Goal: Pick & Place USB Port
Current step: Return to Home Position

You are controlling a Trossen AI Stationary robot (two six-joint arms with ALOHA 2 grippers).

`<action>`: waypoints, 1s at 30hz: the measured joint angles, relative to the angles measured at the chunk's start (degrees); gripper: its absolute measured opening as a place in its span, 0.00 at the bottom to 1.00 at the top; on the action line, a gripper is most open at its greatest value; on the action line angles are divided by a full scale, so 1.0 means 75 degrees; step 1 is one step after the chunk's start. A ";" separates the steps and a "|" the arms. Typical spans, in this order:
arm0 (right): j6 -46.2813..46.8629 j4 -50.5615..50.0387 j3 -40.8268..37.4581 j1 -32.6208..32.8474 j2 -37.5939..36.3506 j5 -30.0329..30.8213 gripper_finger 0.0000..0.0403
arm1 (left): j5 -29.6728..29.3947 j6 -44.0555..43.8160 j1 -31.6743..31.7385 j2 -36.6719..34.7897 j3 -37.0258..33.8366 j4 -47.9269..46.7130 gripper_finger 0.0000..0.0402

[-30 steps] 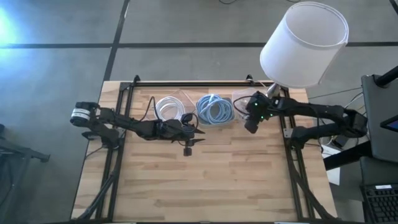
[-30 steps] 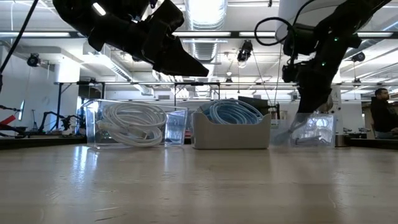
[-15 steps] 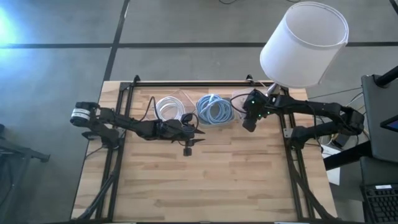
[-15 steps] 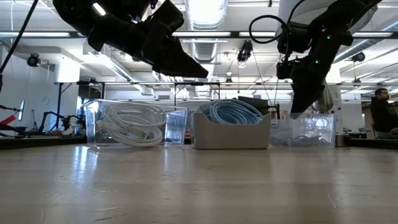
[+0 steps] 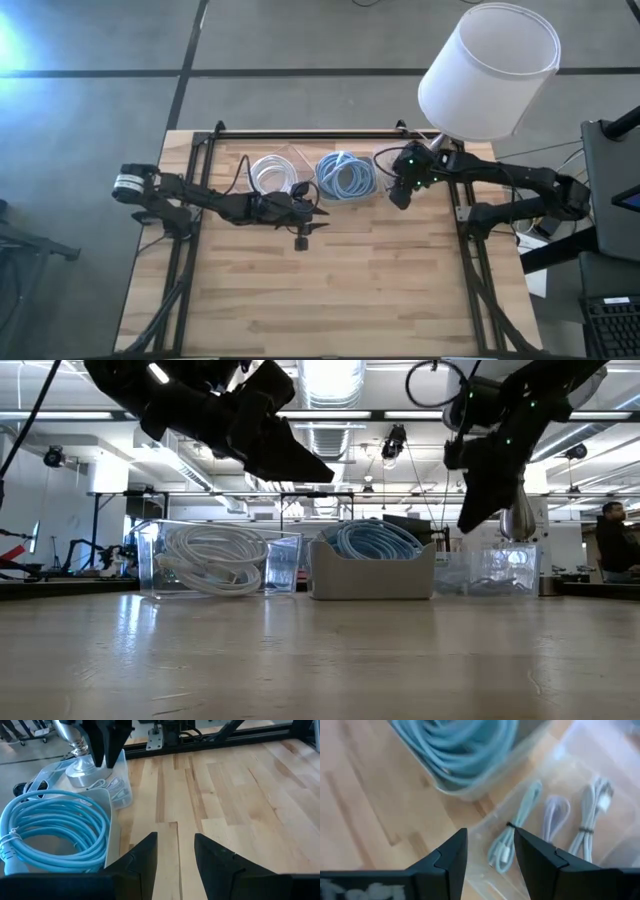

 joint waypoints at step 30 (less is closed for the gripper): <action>-0.0872 0.3672 -0.2085 0.2386 -0.3881 0.0301 0.29 | -0.2486 -0.1524 0.0009 -0.7150 -0.3274 -0.1698 0.33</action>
